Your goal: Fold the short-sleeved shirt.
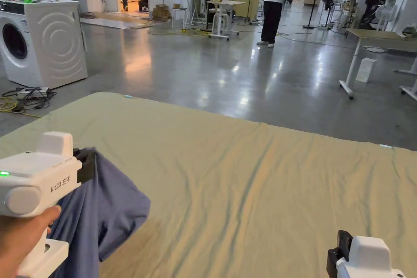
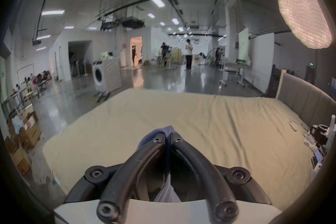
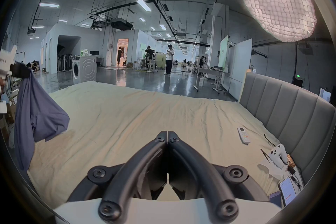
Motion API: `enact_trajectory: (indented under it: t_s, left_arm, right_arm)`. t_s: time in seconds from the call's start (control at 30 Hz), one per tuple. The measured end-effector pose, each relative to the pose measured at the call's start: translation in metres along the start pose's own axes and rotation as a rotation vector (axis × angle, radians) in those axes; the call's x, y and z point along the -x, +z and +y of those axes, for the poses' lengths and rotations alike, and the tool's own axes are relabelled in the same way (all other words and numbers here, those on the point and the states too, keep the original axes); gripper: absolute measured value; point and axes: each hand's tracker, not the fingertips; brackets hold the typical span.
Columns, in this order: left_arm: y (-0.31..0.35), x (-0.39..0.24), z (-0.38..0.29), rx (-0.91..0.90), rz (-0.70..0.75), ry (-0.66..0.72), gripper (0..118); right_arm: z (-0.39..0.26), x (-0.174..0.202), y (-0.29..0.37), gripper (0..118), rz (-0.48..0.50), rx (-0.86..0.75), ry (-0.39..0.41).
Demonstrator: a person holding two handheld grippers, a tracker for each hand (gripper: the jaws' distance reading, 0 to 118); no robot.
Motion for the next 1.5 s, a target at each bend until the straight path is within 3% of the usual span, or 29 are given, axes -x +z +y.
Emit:
enact_trajectory:
  t_s: [0.23, 0.5, 0.8, 1.07, 1.13, 1.2, 1.27, 1.5]
  left_arm:
    - [0.011, -0.087, 0.052, -0.122, -0.205, -0.031, 5]
    - [0.020, -0.217, 0.057, -0.138, -0.488, -0.037, 5]
    - [0.023, -0.348, -0.049, 0.080, -0.766, -0.106, 5]
    - [0.042, -0.393, -0.163, 0.297, -0.830, -0.103, 5]
    - [0.044, -0.392, -0.174, 0.329, -0.833, -0.113, 18]
    - [0.047, -0.386, -0.172, 0.339, -0.825, -0.095, 54]
    - [0.048, -0.372, -0.167, 0.317, -0.800, -0.064, 76]
    - [0.043, -0.308, -0.105, 0.076, -0.534, -0.041, 76]
  right_arm:
    - [0.009, -0.032, 0.018, 0, -0.060, -0.036, -0.012]
    - [0.010, -0.076, 0.042, 0, -0.157, -0.050, -0.030]
    - [-0.003, -0.112, 0.060, 0, -0.236, -0.032, -0.054]
    - [-0.018, -0.114, 0.060, 0, -0.241, 0.001, -0.068]
    - [-0.022, -0.114, 0.059, 0, -0.235, 0.011, -0.079]
    - [-0.022, -0.112, 0.059, 0, -0.227, 0.011, -0.077]
    - [-0.024, -0.111, 0.057, 0, -0.219, 0.009, -0.070]
    - [-0.006, -0.101, 0.059, 0, -0.199, -0.030, -0.072]
